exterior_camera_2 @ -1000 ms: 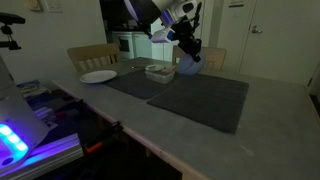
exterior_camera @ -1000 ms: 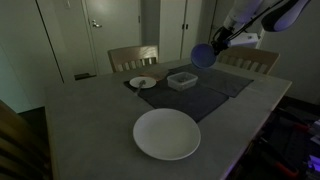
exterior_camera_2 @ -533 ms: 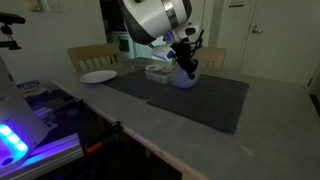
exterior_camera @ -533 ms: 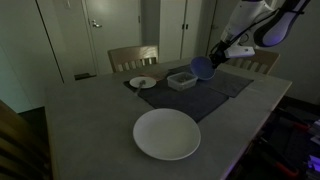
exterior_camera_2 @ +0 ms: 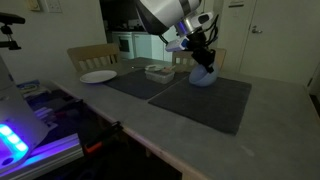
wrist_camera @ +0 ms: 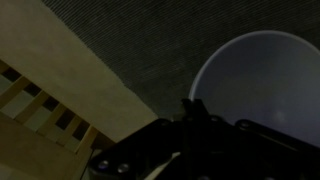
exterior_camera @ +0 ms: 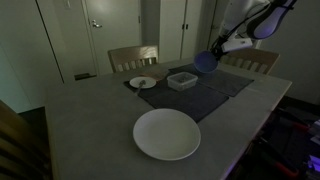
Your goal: Pour the contents in the blue bowl into the clear bowl
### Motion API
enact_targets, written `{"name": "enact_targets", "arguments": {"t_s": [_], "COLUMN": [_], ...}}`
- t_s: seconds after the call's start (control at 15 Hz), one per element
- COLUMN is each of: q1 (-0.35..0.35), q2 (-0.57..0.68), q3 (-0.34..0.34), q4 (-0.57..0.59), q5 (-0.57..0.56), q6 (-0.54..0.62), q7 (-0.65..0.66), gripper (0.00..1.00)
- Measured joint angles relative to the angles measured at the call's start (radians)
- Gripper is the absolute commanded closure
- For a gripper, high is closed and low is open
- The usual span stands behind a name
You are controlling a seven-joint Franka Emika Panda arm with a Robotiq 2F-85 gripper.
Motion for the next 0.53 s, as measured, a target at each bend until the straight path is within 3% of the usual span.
{"name": "enact_targets", "arguments": {"t_s": [0.27, 0.53], "q1": [0.016, -0.017], "q2": [0.004, 0.018], "q3": [0.001, 0.05], "q4": [0.033, 0.027], "q5": [0.009, 0.177], "q6": [-0.06, -0.058], "q7": [0.0, -0.092], "gripper": [0.99, 0.99]}}
